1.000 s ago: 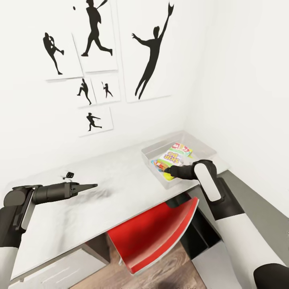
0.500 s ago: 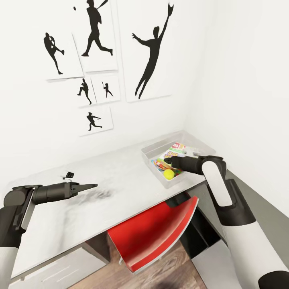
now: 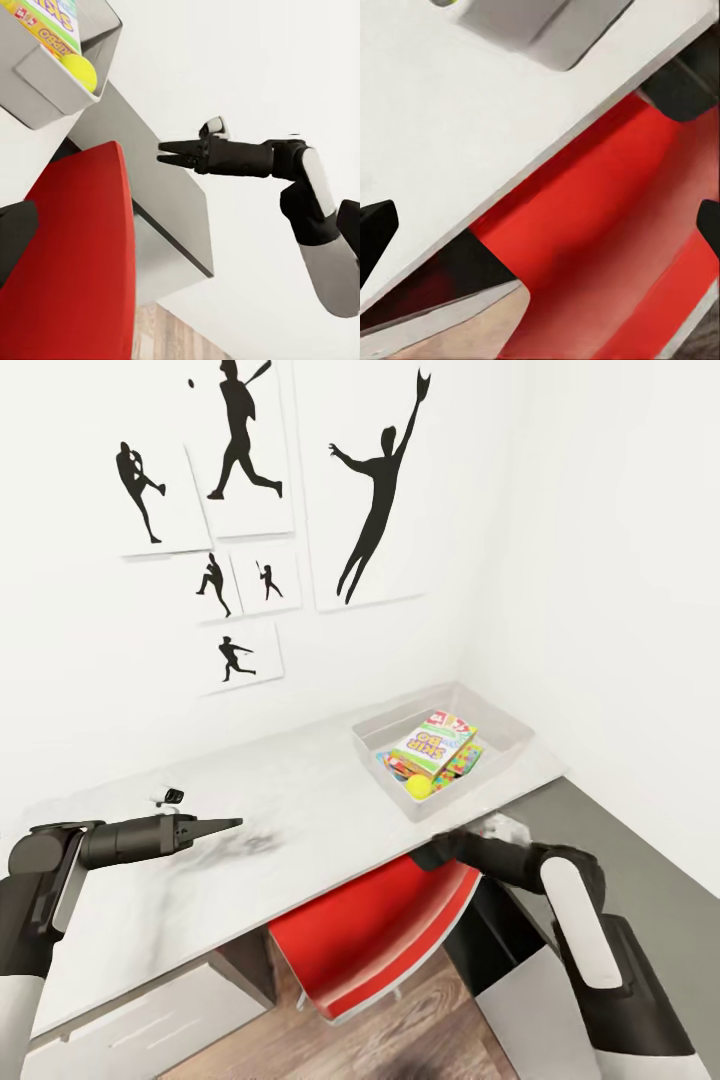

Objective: Put all the toys in the child's room - the three board games (two on the bed and one on the table), the two jigsaw puzzles on the table, and the tennis ball on the table - inside the toy box on the table in the child's room.

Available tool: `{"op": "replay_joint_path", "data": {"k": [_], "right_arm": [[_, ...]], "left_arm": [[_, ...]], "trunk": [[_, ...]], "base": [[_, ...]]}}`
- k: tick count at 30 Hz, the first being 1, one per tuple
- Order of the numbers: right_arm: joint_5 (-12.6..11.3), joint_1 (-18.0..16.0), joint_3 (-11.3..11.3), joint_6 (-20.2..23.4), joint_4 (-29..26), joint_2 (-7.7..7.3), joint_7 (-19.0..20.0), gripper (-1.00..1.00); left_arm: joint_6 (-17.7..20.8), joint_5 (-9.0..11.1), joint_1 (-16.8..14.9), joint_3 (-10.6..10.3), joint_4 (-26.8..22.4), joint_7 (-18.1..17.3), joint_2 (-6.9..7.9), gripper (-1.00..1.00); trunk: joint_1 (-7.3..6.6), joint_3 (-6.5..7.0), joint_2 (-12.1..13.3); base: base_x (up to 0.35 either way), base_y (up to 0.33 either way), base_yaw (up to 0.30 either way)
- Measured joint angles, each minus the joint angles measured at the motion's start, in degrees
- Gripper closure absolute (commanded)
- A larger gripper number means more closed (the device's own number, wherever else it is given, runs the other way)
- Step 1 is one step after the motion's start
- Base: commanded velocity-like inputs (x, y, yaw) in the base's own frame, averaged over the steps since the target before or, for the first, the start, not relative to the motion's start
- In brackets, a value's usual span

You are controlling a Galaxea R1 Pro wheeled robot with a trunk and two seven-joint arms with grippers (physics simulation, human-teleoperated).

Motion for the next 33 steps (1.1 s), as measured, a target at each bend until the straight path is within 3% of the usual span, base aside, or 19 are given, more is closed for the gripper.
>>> {"op": "replay_joint_path", "data": {"k": [2,6,8,11,16,21,33], "right_arm": [[0.15,4.85,-2.96,-3.47,-0.05,-0.16,5.41,-1.00],[0.51,10.58,-5.48,-8.25,-0.06,-0.80,16.71,-1.00],[0.20,11.61,-6.55,-9.05,-0.06,-1.88,20.51,-1.00],[-0.44,12.42,-10.00,-9.71,0.11,-4.18,27.90,-1.00],[-0.22,13.05,-12.93,-9.97,0.45,-5.11,35.31,-1.00],[-0.22,13.30,-15.50,-9.95,0.55,-5.20,36.72,-1.00],[-0.32,13.69,-16.00,-9.99,0.65,-5.18,36.95,-1.00]], "left_arm": [[-0.04,0.01,0.03,-0.02,-0.01,0.00,-0.05,-1.00],[-0.08,0.02,0.00,-0.05,0.00,0.00,-0.08,-1.00],[-0.08,0.02,-0.01,-0.05,0.00,0.00,-0.16,-1.00],[-0.09,-0.01,0.02,-0.05,-0.01,0.00,-0.30,-1.00],[-0.09,0.03,0.01,-0.09,0.00,0.00,-0.34,-1.00],[-0.09,0.04,0.00,-0.11,0.00,0.00,-0.35,-1.00],[-0.09,0.07,0.05,-0.08,0.01,-0.01,-0.32,-1.00]], "trunk": [[-0.01,0.00,0.00],[-0.01,0.00,0.00],[0.00,0.00,0.00],[0.00,0.00,0.01],[0.03,0.00,0.00],[0.02,0.00,-0.01],[0.00,0.00,0.00]], "base": [[-0.013,0.000,0.000],[-0.004,0.000,0.000],[-0.001,0.000,0.000],[-0.045,0.000,0.000],[-0.219,0.000,0.000],[-0.223,0.000,0.000],[-0.018,0.000,-0.043]]}}
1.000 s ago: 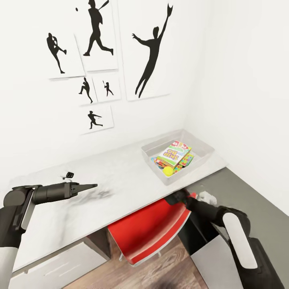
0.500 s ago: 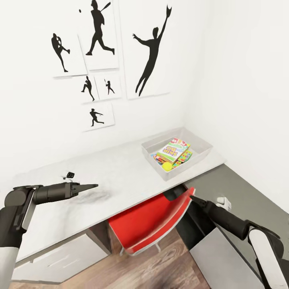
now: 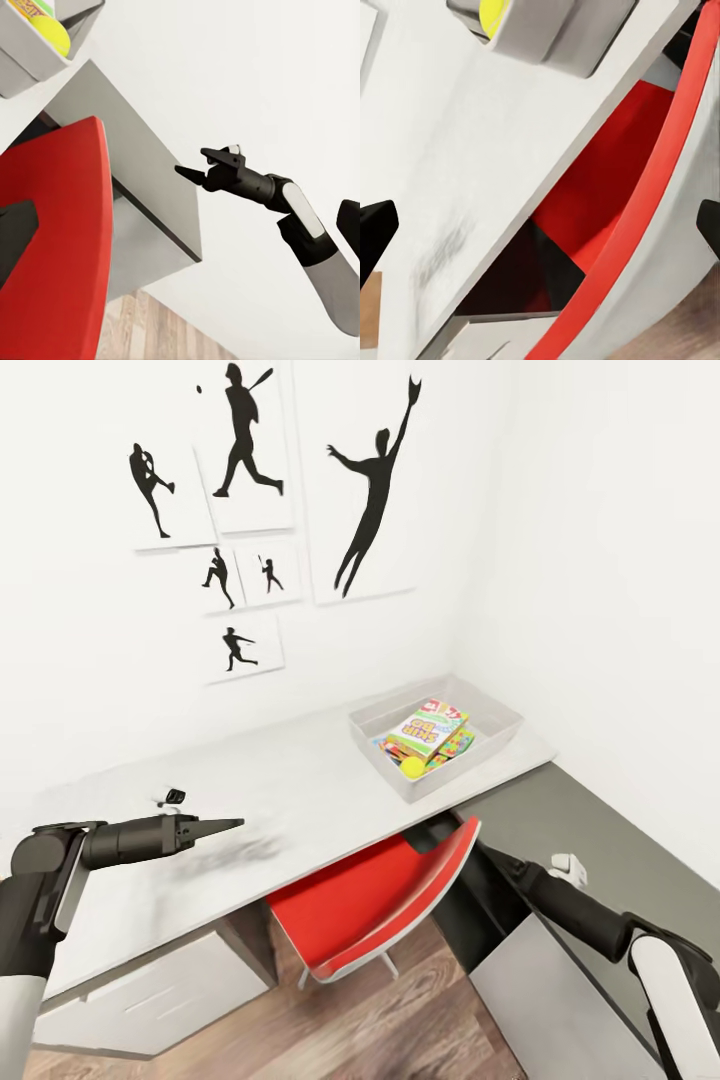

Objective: Put all the toys in the child's room - the three board games (two on the bed and one on the table), the two jigsaw puzzles on the table, and the tennis ball on the table - inside the toy box on the table in the child's room.

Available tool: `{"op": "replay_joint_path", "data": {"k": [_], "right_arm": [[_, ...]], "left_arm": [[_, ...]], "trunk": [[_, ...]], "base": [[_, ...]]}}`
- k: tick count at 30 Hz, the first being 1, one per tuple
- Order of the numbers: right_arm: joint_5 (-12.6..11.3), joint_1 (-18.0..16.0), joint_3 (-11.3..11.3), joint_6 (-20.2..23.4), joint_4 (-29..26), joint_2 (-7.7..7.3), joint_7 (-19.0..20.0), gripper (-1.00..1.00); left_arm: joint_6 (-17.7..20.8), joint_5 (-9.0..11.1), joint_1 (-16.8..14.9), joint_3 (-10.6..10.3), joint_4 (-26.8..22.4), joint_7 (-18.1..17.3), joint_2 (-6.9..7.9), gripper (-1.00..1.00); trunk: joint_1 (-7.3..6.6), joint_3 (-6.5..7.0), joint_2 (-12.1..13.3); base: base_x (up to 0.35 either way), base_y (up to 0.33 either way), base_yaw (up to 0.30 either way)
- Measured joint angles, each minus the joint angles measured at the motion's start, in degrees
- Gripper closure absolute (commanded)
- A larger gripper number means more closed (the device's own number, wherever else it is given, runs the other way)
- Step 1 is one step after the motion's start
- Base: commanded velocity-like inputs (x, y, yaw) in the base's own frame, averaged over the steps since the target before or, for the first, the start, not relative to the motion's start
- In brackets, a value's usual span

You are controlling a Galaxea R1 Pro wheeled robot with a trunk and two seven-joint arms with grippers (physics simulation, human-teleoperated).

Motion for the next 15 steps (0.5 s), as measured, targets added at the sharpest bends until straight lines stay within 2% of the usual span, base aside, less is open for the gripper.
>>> {"op": "replay_joint_path", "data": {"k": [15], "right_arm": [[-0.37,0.11,-0.29,0.03,0.30,-0.11,0.11,-1.00]], "left_arm": [[0.09,0.12,0.09,0.55,0.01,0.00,0.30,-1.00]], "trunk": [[0.00,0.30,0.00]], "base": [[0.000,0.000,-0.262]]}}
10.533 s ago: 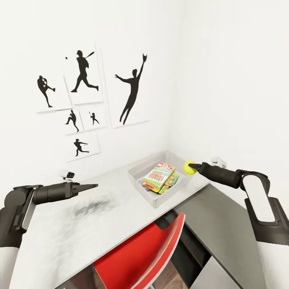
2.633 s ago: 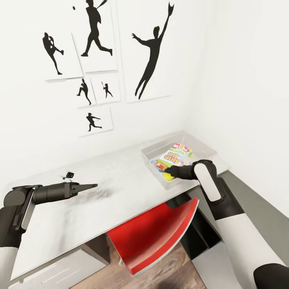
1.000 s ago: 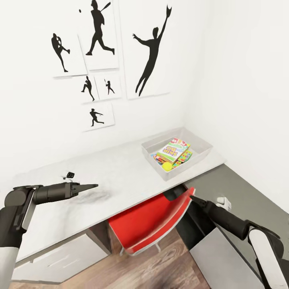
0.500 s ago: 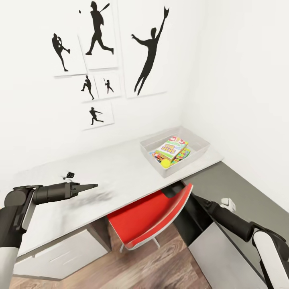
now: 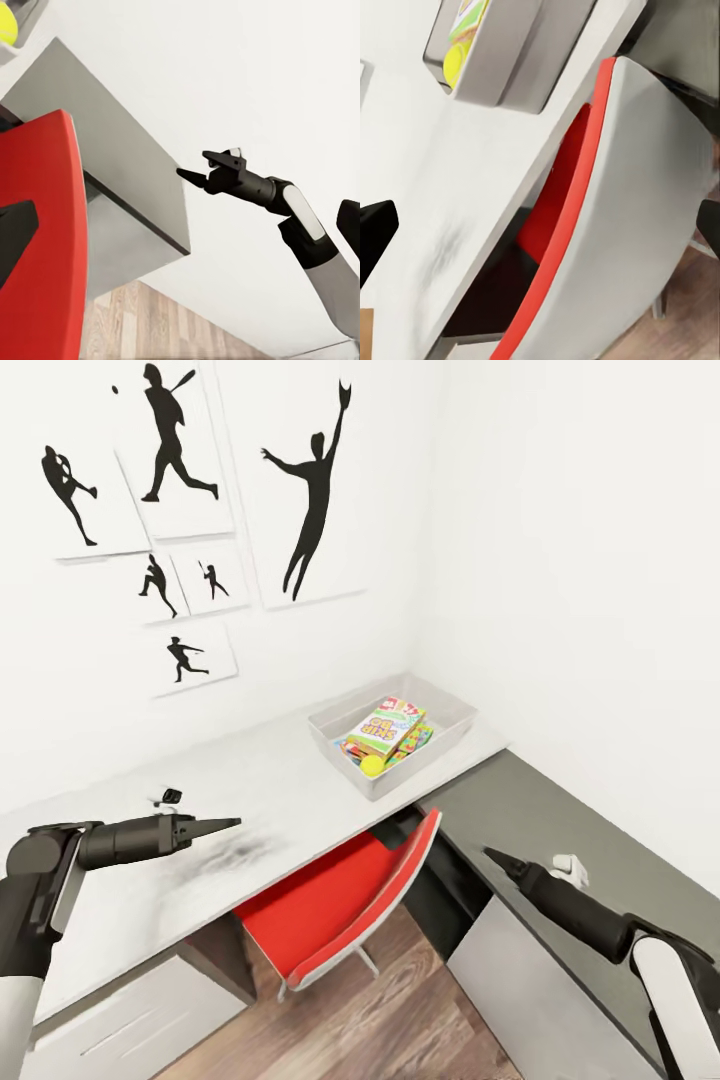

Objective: Put all the toys in the child's room - the three board games (two on the bed and one on the table), the two jigsaw puzzles on the table, and the tennis ball on the table - inside the toy box on the table in the child's room.

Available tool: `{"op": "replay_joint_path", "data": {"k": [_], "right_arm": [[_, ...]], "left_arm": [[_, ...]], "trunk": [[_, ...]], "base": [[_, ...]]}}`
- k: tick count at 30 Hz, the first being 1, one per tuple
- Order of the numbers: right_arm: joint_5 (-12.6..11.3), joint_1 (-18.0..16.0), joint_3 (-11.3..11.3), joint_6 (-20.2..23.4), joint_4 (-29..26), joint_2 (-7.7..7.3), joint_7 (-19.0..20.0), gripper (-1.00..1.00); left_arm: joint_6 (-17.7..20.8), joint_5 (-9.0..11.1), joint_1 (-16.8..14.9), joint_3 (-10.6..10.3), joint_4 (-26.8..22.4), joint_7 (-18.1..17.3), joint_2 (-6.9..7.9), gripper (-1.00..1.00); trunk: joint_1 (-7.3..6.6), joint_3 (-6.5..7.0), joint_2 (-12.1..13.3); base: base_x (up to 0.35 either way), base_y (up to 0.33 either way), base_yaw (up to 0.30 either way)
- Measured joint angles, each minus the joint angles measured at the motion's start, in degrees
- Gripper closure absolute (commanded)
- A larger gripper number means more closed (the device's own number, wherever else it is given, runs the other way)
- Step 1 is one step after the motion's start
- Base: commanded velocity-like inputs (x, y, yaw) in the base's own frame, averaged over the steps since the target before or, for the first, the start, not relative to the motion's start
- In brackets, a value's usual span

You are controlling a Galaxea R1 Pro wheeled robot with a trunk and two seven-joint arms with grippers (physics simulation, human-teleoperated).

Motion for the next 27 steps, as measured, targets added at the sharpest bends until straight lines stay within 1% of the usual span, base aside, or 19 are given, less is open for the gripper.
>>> {"op": "replay_joint_path", "data": {"k": [2,5,12,17,22,27], "right_arm": [[-0.04,0.00,-0.53,0.02,0.02,0.03,0.00,-1.00],[-0.08,0.02,-1.18,0.03,0.03,0.07,0.34,-1.00],[0.29,0.34,-1.44,-0.01,0.03,0.08,2.10,-1.00],[0.34,0.95,-1.62,-0.05,0.03,0.09,2.40,-1.00],[0.31,1.11,-1.78,-0.05,0.03,0.10,2.48,-1.00],[0.25,1.14,-1.80,-0.05,0.03,0.09,2.49,-1.00]], "left_arm": [[0.04,0.00,0.02,0.15,0.00,0.00,0.05,-1.00],[0.12,0.01,0.20,1.15,0.00,0.00,0.11,-1.00],[0.52,-0.04,0.50,3.48,-0.48,0.01,0.26,-1.00],[0.64,-0.06,0.53,3.76,-0.59,0.01,0.27,-1.00],[0.68,-0.06,0.53,3.84,-0.62,0.01,0.28,-1.00],[0.70,-0.05,0.54,3.91,-0.56,0.01,0.28,-1.00]], "trunk": [[0.00,0.11,0.00],[0.00,0.29,0.00],[0.00,0.79,0.00],[0.00,1.17,0.00],[0.02,1.57,0.01],[0.00,1.97,0.00]], "base": [[0.000,0.000,-0.244],[0.000,0.000,-0.231],[0.000,0.000,-0.209],[-0.024,0.000,-0.190],[-0.217,0.000,-0.186],[-0.074,0.000,-0.183]]}}
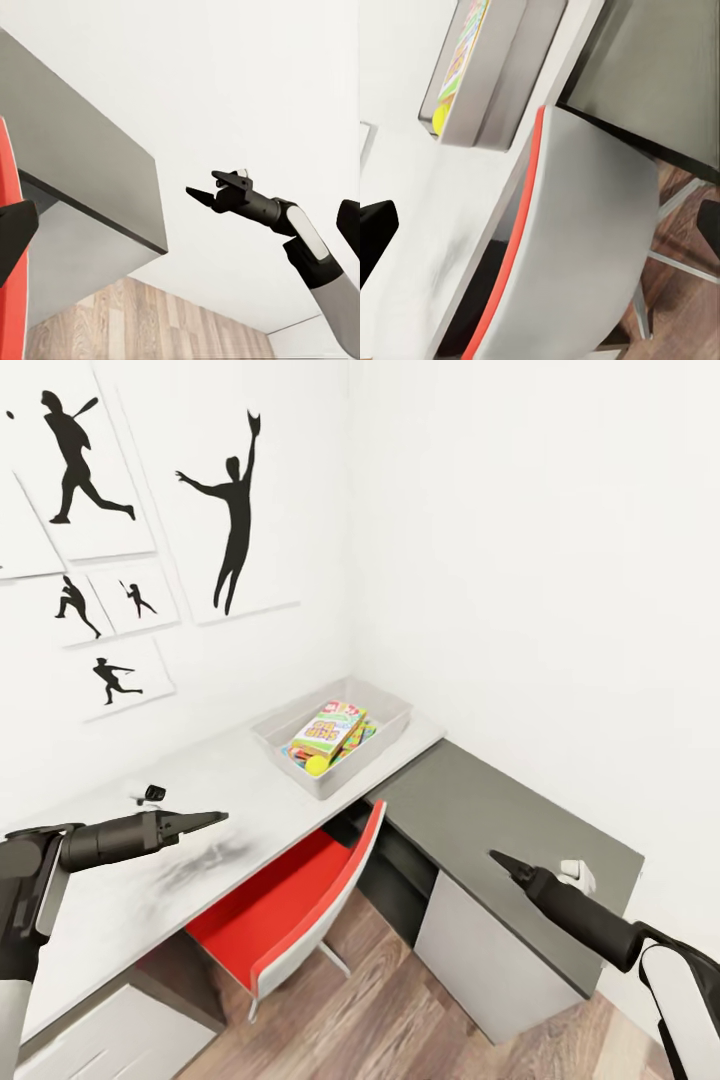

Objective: Put all the toys in the child's room - the three board games (two on the bed and one on the table), the two jigsaw puzzles on the table, and the tennis ball on the table - inside the toy box on the table in the child's room.

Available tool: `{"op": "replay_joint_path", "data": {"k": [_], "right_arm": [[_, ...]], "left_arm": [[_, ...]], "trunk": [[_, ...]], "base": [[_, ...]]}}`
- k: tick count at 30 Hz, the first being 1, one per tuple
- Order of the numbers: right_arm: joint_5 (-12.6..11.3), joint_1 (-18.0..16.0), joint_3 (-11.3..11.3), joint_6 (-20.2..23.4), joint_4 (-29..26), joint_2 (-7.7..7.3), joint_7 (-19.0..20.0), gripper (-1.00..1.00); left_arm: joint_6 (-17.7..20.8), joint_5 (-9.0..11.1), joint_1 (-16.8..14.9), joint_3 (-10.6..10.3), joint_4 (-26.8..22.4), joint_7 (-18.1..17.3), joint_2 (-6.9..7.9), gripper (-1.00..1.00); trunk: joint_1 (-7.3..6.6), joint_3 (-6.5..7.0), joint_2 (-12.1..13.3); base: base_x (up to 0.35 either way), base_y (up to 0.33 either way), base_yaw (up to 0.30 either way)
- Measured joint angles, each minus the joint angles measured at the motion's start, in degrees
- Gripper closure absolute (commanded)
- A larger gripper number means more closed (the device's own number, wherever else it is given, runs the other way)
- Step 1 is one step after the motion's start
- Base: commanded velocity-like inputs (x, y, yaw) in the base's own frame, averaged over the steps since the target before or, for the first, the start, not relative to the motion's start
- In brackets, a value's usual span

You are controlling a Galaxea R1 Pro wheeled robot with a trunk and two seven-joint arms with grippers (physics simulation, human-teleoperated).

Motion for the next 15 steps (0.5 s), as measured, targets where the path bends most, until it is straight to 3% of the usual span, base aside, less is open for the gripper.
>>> {"op": "replay_joint_path", "data": {"k": [9,15], "right_arm": [[-0.17,0.02,-0.09,0.00,0.18,-0.02,0.00,-1.00],[-0.27,0.01,-1.16,-0.02,1.25,-0.04,0.62,-1.00]], "left_arm": [[0.00,0.07,0.00,0.12,0.36,0.00,0.08,-1.00],[0.00,0.05,0.00,0.12,0.36,0.00,0.07,-1.00]], "trunk": [[0.00,0.73,0.00],[0.01,1.22,0.01]], "base": [[-0.015,0.002,-0.182],[-0.127,0.105,-0.182]]}}
